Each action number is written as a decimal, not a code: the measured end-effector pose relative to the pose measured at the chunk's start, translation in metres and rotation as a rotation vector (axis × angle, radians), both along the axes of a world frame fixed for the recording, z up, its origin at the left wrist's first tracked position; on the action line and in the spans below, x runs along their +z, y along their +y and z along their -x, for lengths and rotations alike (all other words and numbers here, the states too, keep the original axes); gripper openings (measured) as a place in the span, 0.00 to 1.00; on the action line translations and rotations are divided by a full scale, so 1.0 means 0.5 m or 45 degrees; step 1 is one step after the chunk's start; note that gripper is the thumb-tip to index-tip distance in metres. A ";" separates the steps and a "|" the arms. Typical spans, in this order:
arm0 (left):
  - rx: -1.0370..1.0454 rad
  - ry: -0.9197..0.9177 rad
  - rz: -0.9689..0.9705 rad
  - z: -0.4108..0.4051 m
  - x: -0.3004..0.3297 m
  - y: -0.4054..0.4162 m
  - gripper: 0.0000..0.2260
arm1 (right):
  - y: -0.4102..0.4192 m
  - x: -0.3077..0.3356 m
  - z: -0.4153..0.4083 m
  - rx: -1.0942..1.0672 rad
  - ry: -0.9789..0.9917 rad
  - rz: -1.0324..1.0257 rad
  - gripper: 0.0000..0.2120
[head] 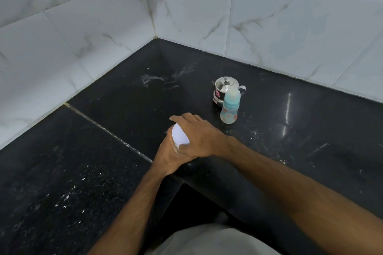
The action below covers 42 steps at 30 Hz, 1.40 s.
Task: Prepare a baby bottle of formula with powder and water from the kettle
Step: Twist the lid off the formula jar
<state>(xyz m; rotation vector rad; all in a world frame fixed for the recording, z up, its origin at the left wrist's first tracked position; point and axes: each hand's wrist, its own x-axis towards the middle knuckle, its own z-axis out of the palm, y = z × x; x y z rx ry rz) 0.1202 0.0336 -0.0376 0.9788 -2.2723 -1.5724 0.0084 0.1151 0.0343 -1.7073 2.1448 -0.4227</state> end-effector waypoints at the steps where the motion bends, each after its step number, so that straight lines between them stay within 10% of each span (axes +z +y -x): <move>1: 0.007 0.000 -0.007 -0.001 -0.001 0.000 0.49 | 0.000 0.001 0.000 0.004 -0.031 -0.006 0.42; 42: 0.017 -0.074 0.016 -0.006 0.032 0.014 0.52 | -0.005 -0.008 0.004 -0.112 0.192 -0.089 0.41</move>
